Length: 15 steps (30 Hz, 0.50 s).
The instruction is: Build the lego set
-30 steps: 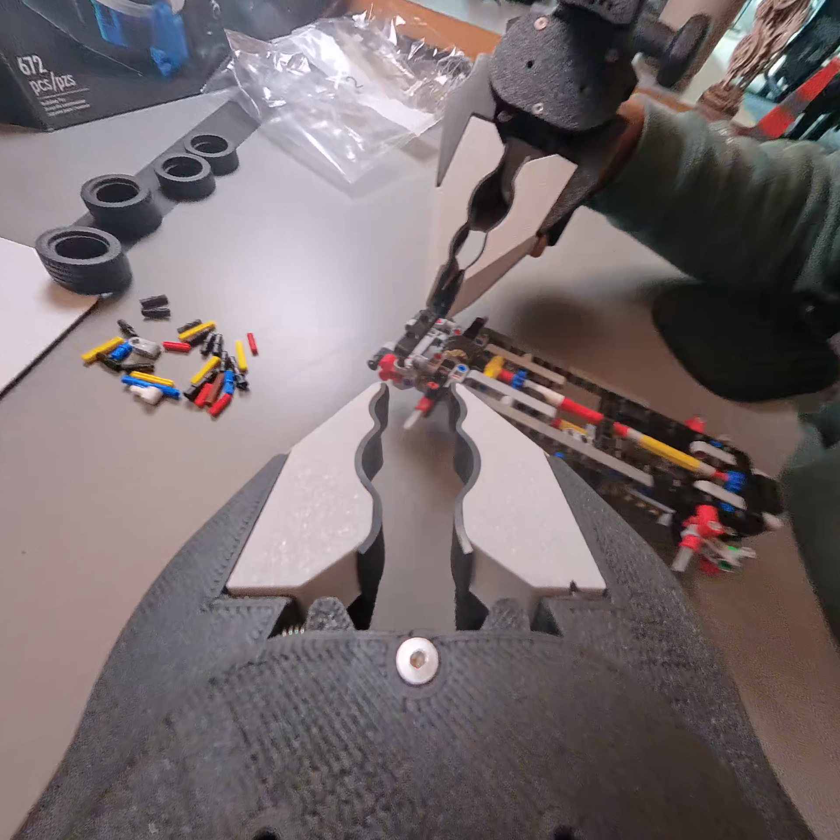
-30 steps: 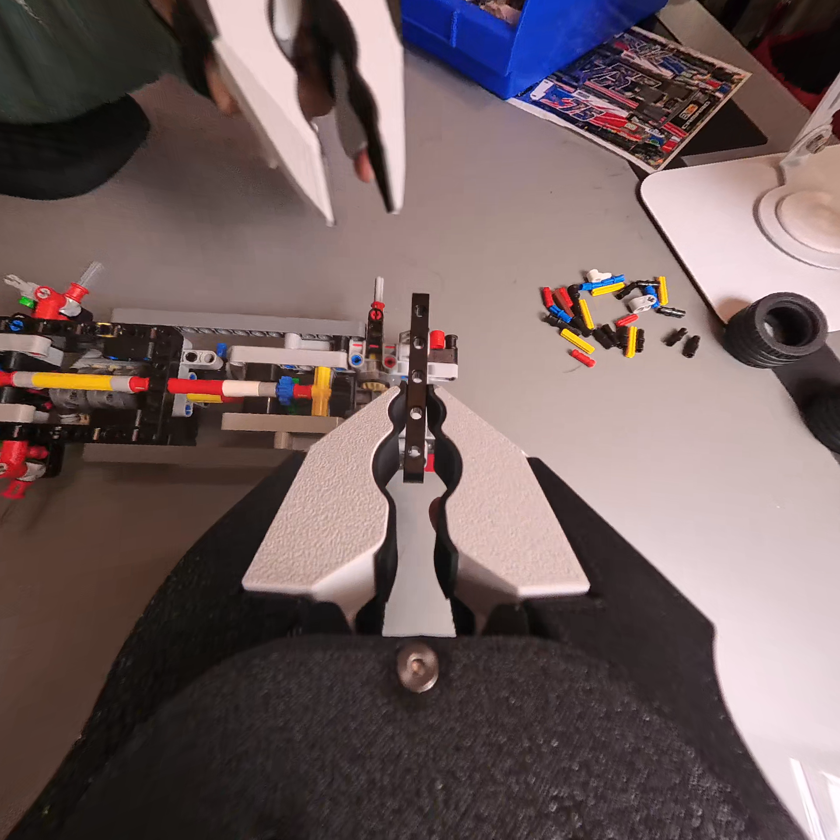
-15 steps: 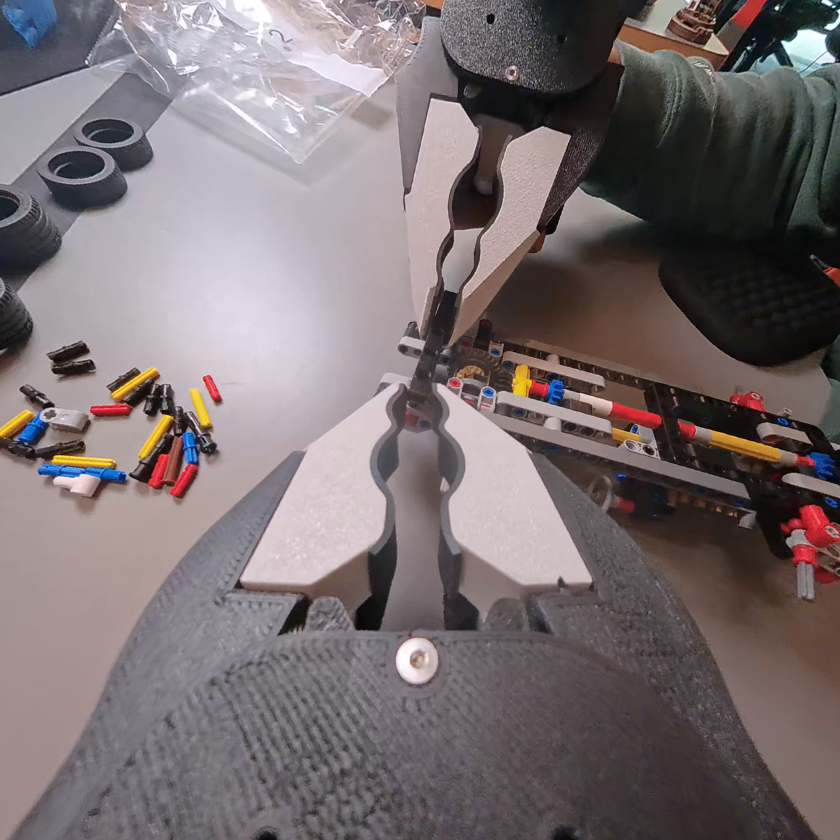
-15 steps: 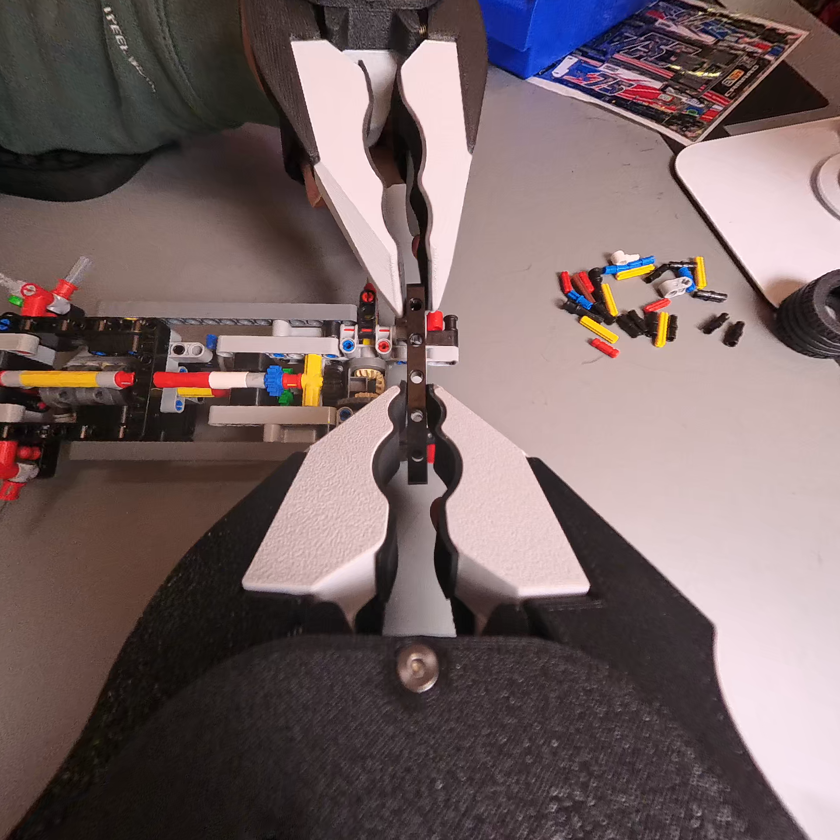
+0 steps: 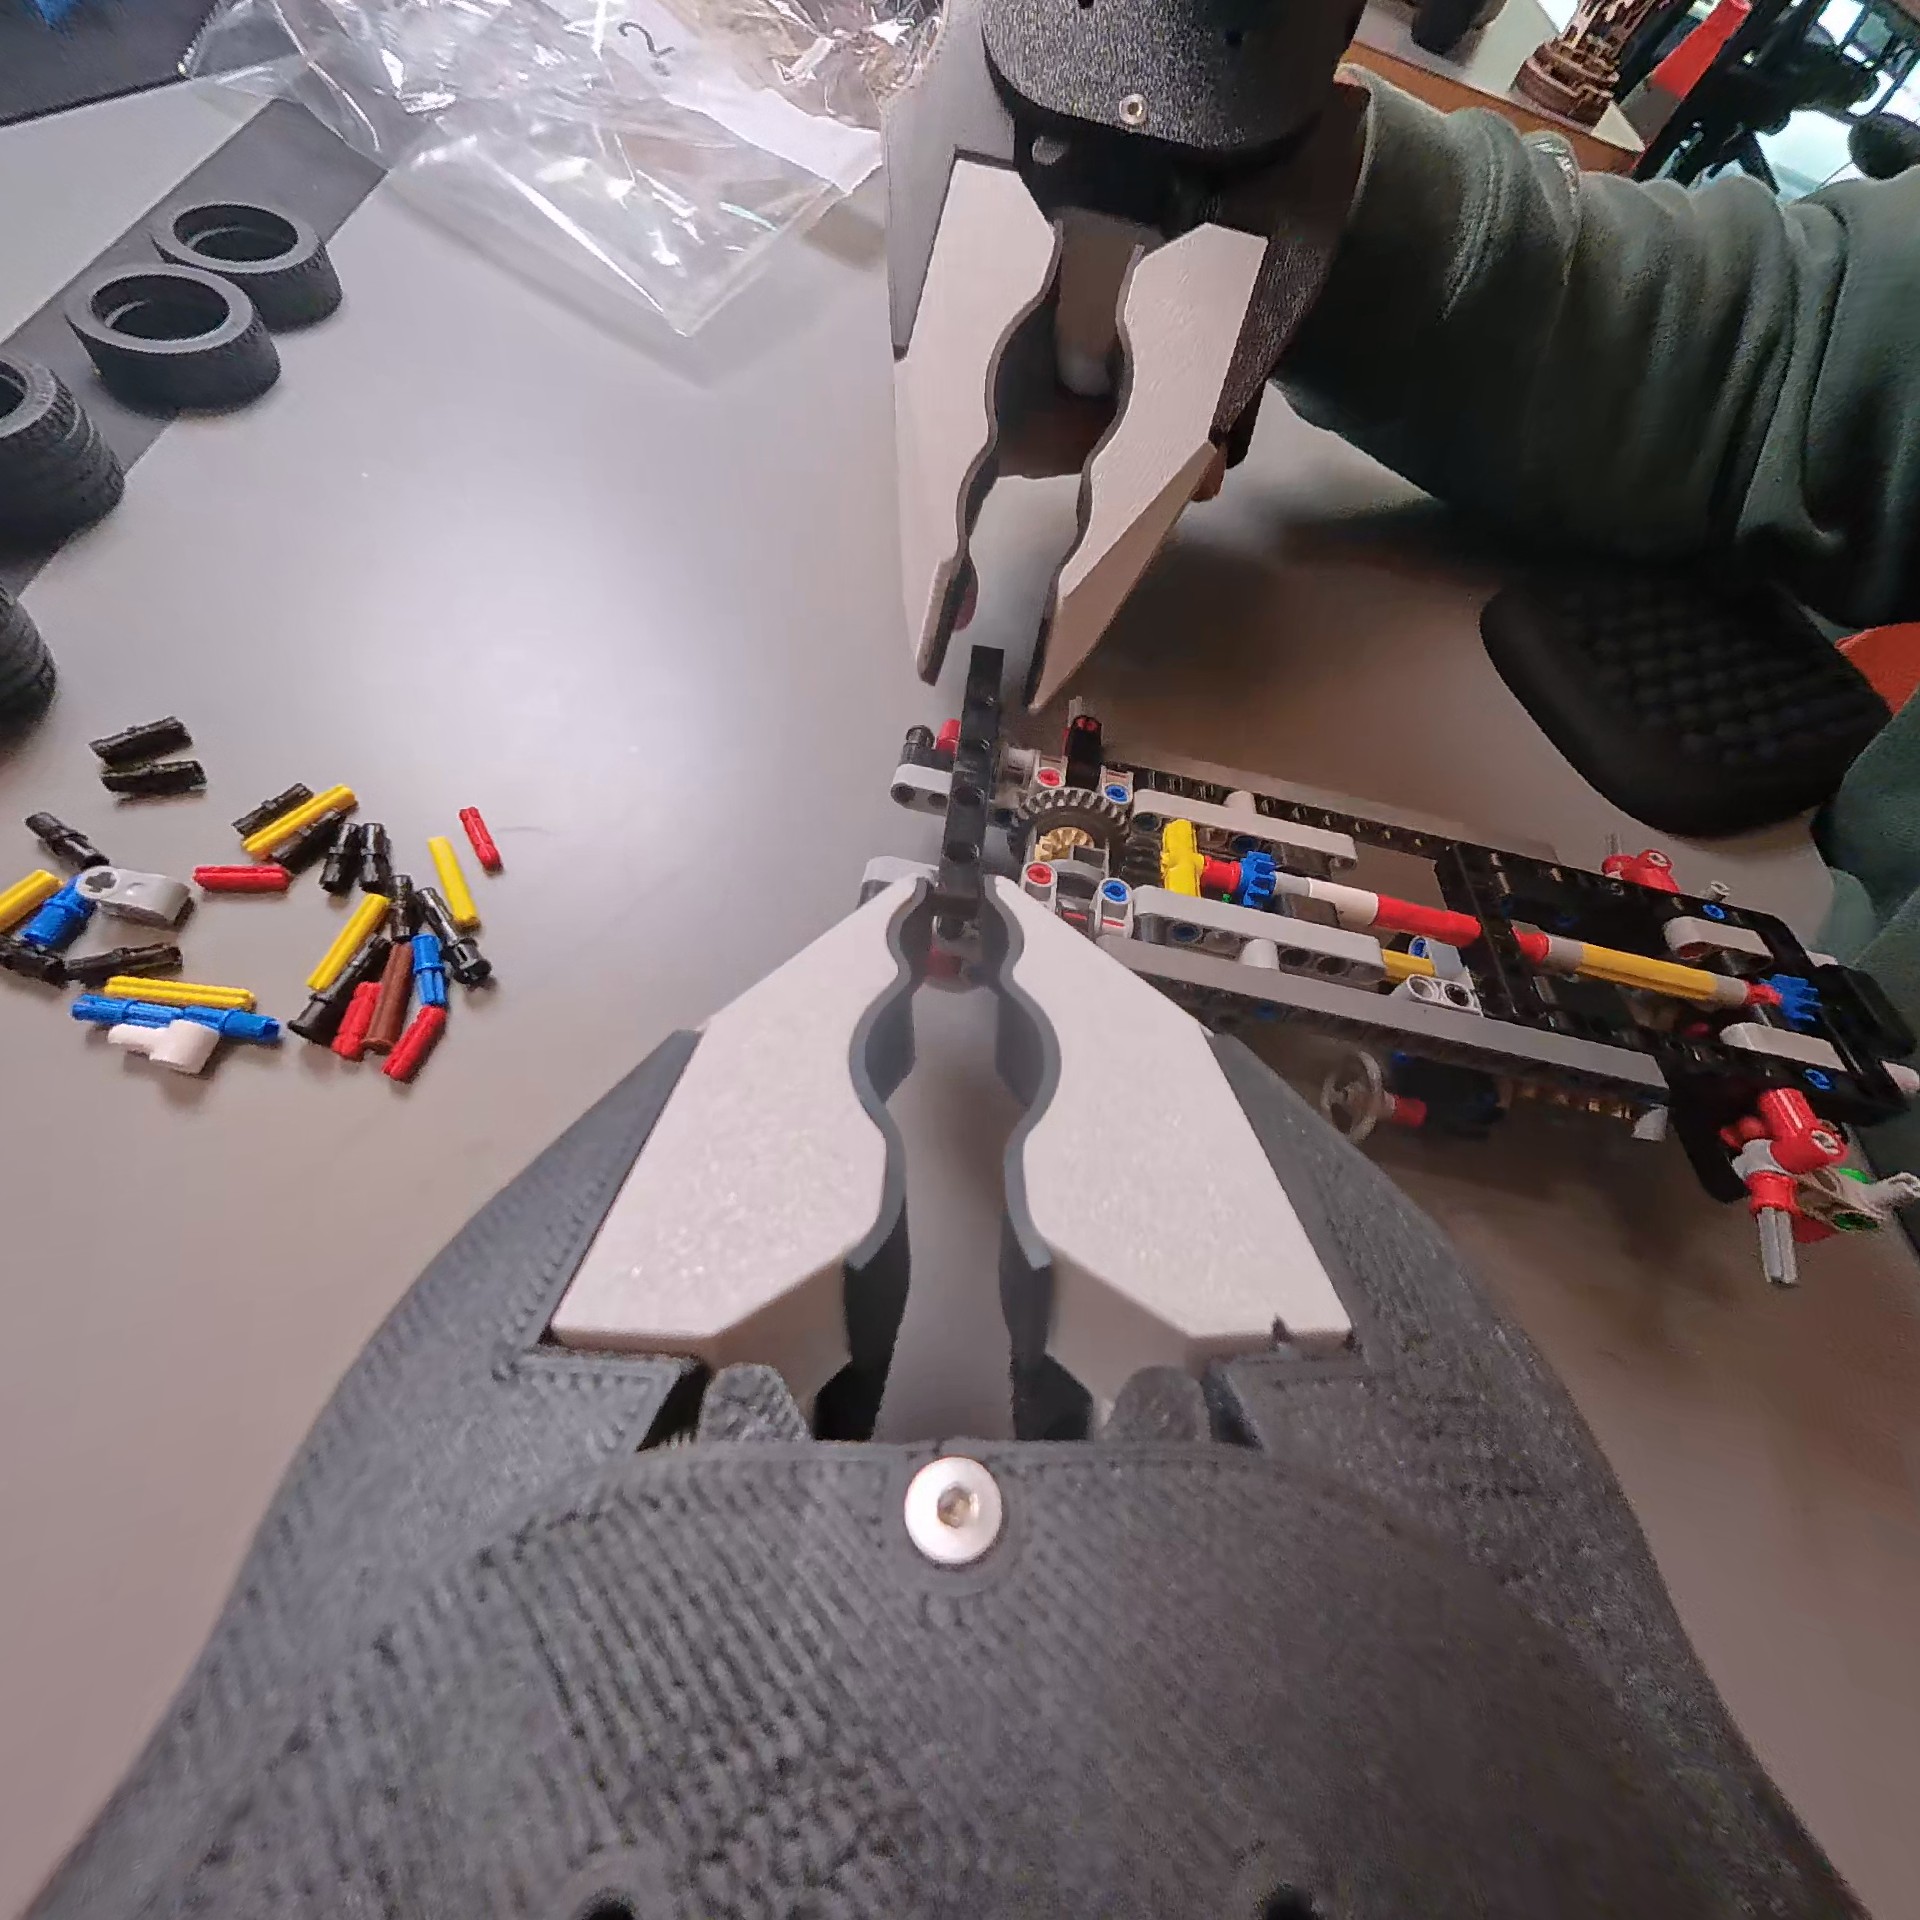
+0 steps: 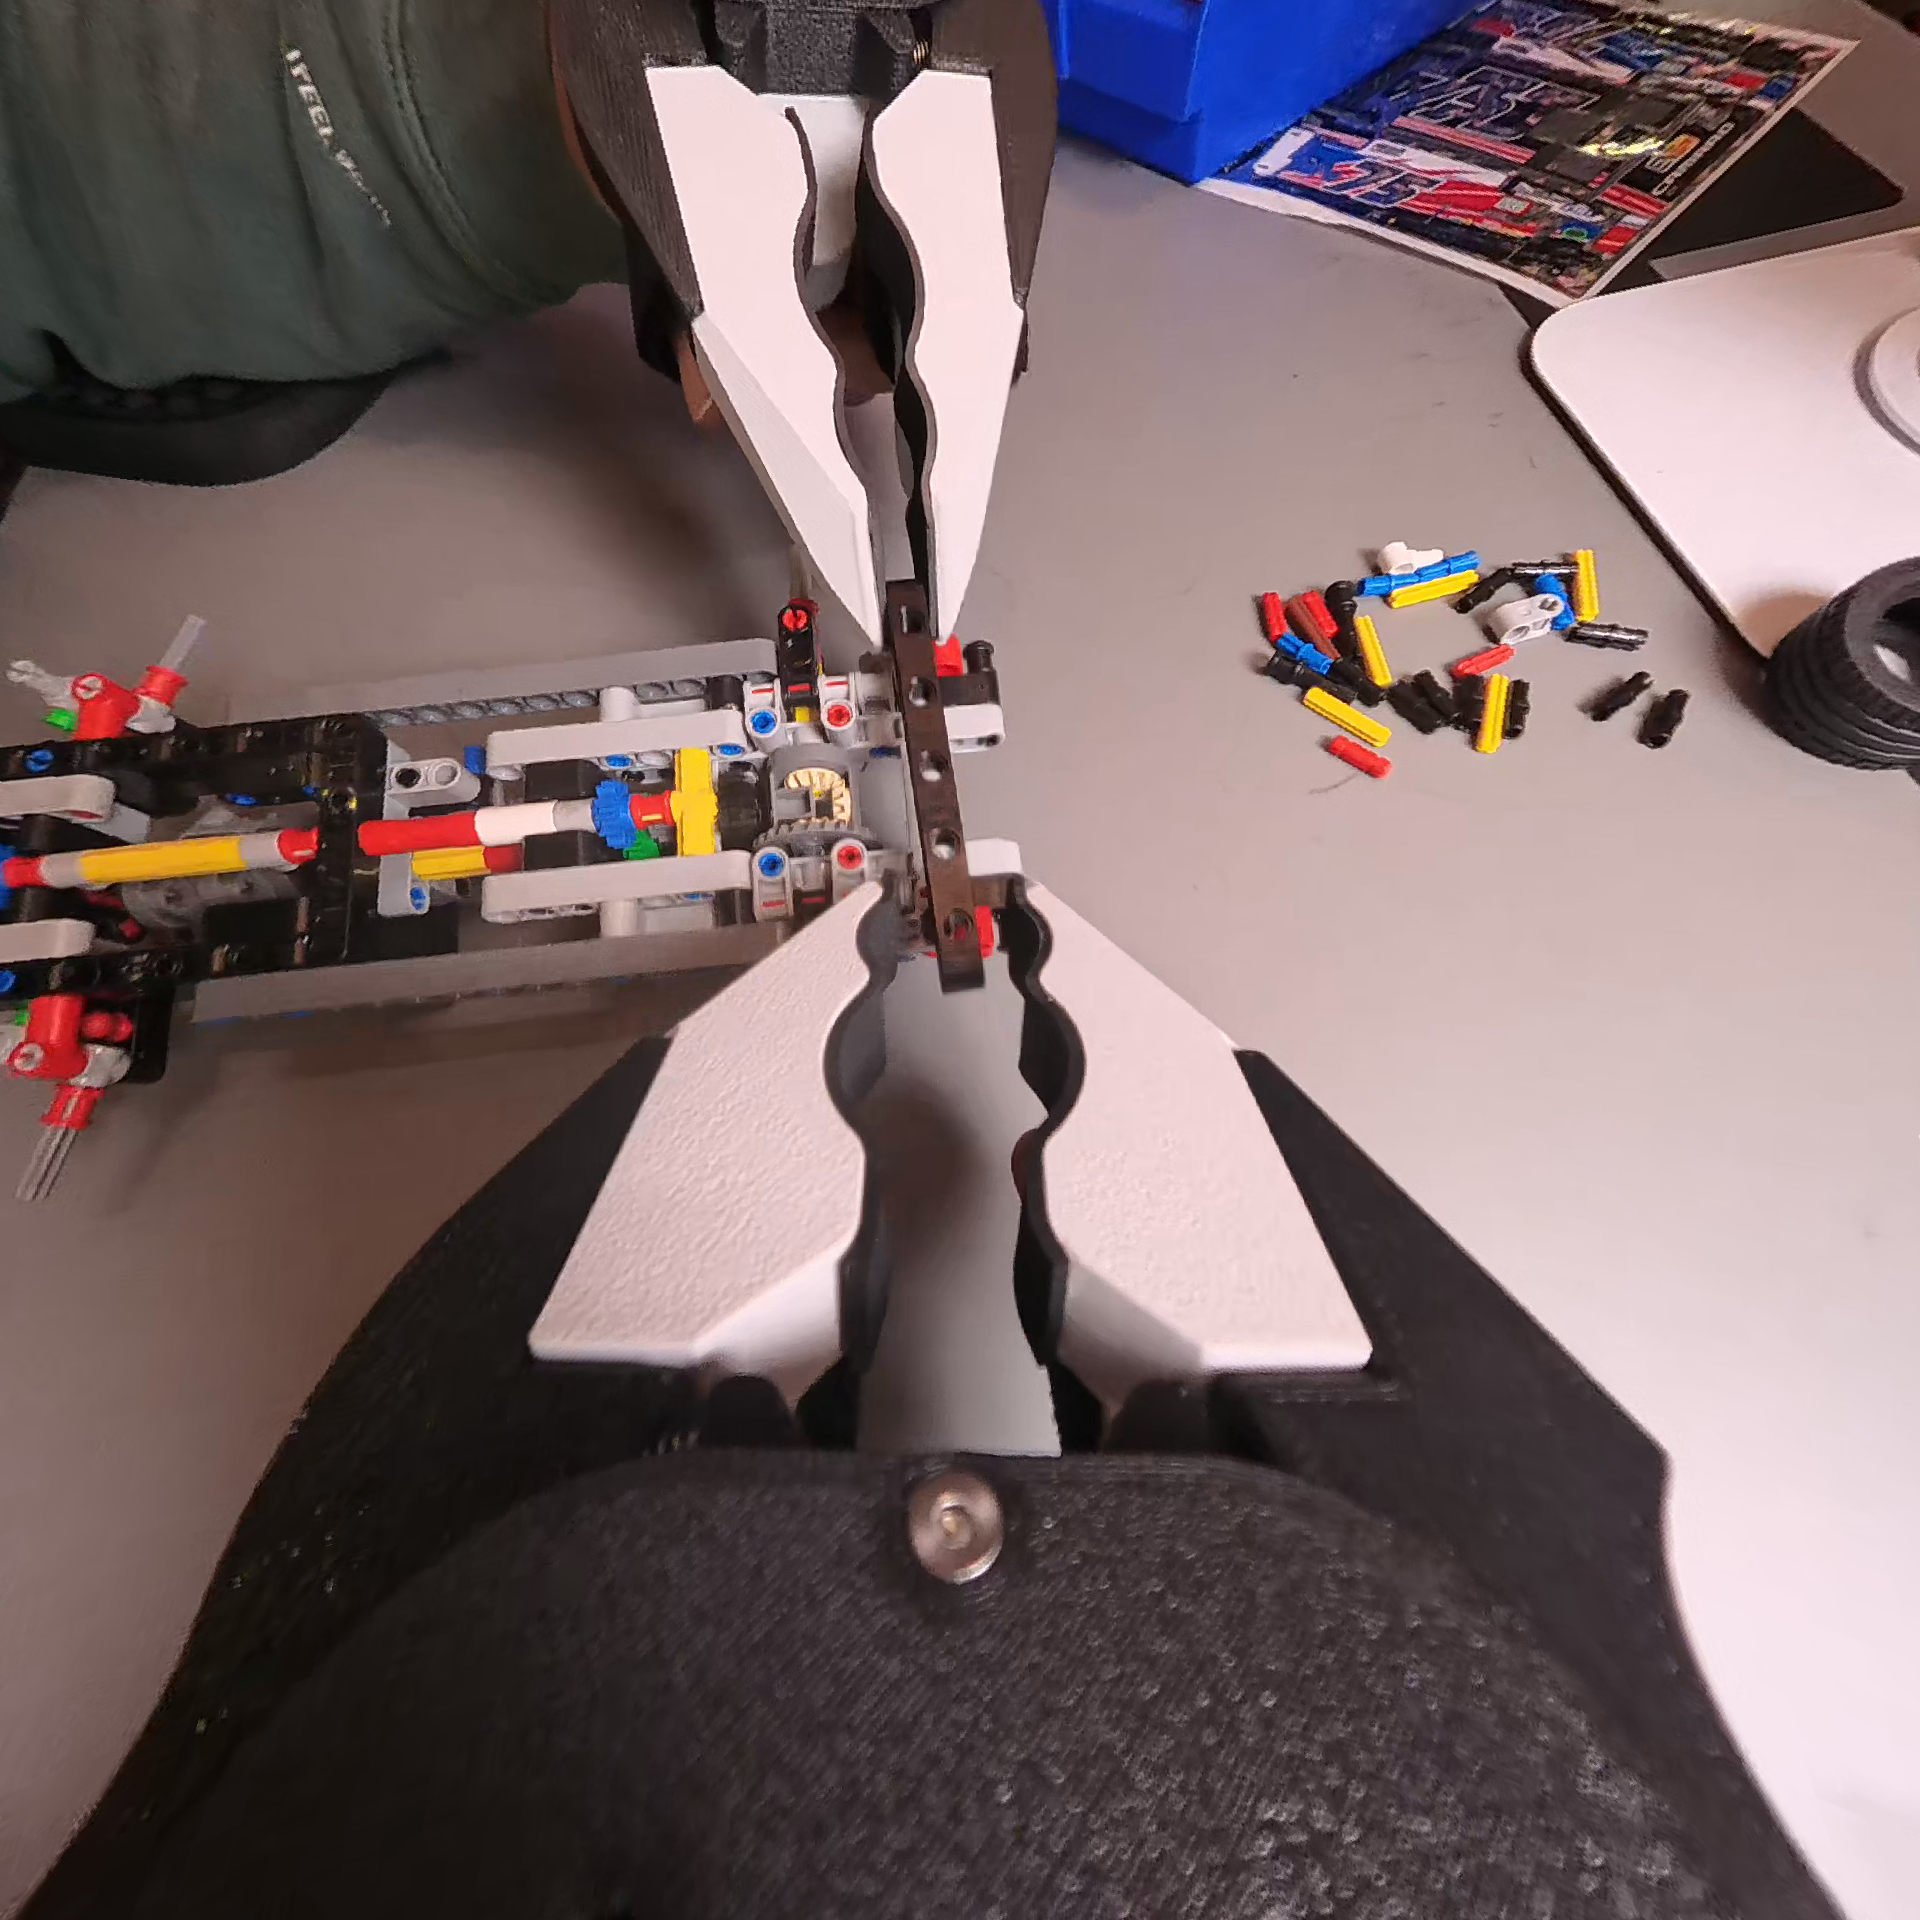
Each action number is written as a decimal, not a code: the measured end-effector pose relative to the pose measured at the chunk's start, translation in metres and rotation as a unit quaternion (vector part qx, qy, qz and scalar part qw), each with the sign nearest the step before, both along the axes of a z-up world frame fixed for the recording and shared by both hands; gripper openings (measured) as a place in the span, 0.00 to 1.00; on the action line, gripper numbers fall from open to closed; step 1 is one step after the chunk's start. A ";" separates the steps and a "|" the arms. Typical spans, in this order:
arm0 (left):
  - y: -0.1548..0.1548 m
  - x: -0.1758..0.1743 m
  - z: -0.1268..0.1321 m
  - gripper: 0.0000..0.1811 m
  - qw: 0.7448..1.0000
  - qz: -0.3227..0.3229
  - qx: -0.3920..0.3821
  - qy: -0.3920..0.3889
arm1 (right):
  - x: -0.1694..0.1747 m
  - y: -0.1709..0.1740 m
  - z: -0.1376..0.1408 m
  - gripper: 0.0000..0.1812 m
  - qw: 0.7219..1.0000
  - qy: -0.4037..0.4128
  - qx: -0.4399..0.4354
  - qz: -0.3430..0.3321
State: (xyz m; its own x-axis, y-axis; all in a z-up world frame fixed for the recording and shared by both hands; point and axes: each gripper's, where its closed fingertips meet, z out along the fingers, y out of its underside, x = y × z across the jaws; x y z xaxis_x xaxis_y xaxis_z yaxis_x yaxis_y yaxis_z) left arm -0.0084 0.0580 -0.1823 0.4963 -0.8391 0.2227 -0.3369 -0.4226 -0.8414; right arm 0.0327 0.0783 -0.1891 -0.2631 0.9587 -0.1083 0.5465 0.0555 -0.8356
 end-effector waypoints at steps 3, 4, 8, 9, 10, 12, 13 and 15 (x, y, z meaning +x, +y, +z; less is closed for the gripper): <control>-0.001 -0.001 0.000 0.04 1.000 -0.001 -0.002 -0.002 | 0.008 0.001 -0.004 0.12 1.000 -0.012 0.008 0.012; -0.001 -0.001 0.001 0.04 1.000 -0.001 -0.003 -0.003 | 0.008 0.001 -0.007 0.12 1.000 -0.015 0.015 0.013; -0.002 -0.001 0.000 0.04 1.000 -0.003 -0.007 -0.004 | 0.005 -0.001 -0.010 0.11 1.000 -0.013 0.015 0.015; -0.003 -0.001 0.001 0.04 1.000 -0.004 -0.007 -0.004 | 0.005 -0.001 -0.010 0.10 1.000 -0.012 0.016 0.015; -0.003 -0.002 0.001 0.04 1.000 -0.004 -0.007 -0.004 | 0.005 0.000 -0.009 0.09 1.000 -0.010 0.018 0.016; -0.004 -0.002 0.001 0.03 1.000 -0.006 -0.007 -0.004 | 0.007 -0.002 -0.006 0.08 1.000 -0.005 0.017 0.020; -0.004 -0.002 0.001 0.03 1.000 -0.006 -0.008 -0.005 | 0.007 -0.002 -0.005 0.07 1.000 -0.003 0.017 0.021; -0.004 -0.003 0.001 0.04 1.000 -0.007 -0.011 -0.006 | 0.008 -0.002 -0.004 0.05 1.000 -0.002 0.021 0.020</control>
